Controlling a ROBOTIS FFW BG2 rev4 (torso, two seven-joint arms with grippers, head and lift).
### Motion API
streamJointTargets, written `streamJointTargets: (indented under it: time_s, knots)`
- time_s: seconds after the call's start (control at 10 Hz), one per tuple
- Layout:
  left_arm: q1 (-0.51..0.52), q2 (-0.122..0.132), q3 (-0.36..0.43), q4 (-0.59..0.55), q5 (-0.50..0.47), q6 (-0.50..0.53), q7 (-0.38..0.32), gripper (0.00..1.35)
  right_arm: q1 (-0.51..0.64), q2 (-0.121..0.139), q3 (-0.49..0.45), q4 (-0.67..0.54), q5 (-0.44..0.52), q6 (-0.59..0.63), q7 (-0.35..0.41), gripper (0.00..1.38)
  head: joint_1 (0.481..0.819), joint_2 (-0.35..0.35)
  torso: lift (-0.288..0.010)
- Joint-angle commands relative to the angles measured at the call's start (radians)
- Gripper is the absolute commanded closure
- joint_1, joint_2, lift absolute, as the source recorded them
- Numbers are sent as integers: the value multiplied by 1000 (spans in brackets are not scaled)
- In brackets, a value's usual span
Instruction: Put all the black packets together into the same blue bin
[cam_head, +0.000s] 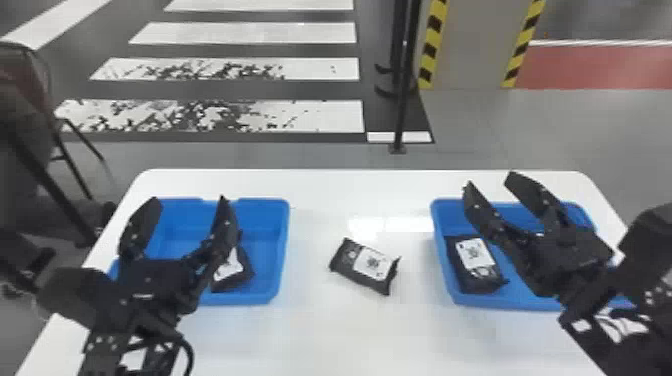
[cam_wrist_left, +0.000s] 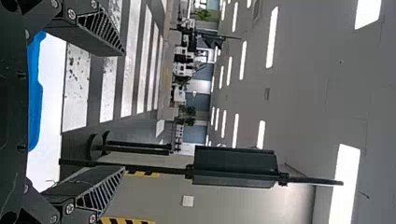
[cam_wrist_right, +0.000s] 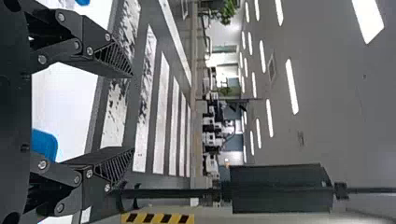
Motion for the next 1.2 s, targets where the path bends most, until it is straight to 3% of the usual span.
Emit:
streamJointTargets:
  time_s: [0.0, 0.5, 0.8, 1.1]
  knots:
    - [-2, 0, -2, 0, 0, 4, -2, 165, -65, -16, 59, 11, 22, 93, 13, 518, 695, 64, -110]
    - [-2, 0, -12, 0, 2, 23, -17, 171, -279, -31, 196, 158, 126, 277, 94, 519, 695, 144, -110]
    - [-5, 2, -22, 0, 2, 28, -20, 170, -416, -39, 306, 394, 126, 263, 104, 518, 695, 154, -110]
    - [-5, 0, -28, 0, 2, 33, -19, 171, -497, -47, 404, 524, 86, 263, 114, 518, 695, 180, -110]
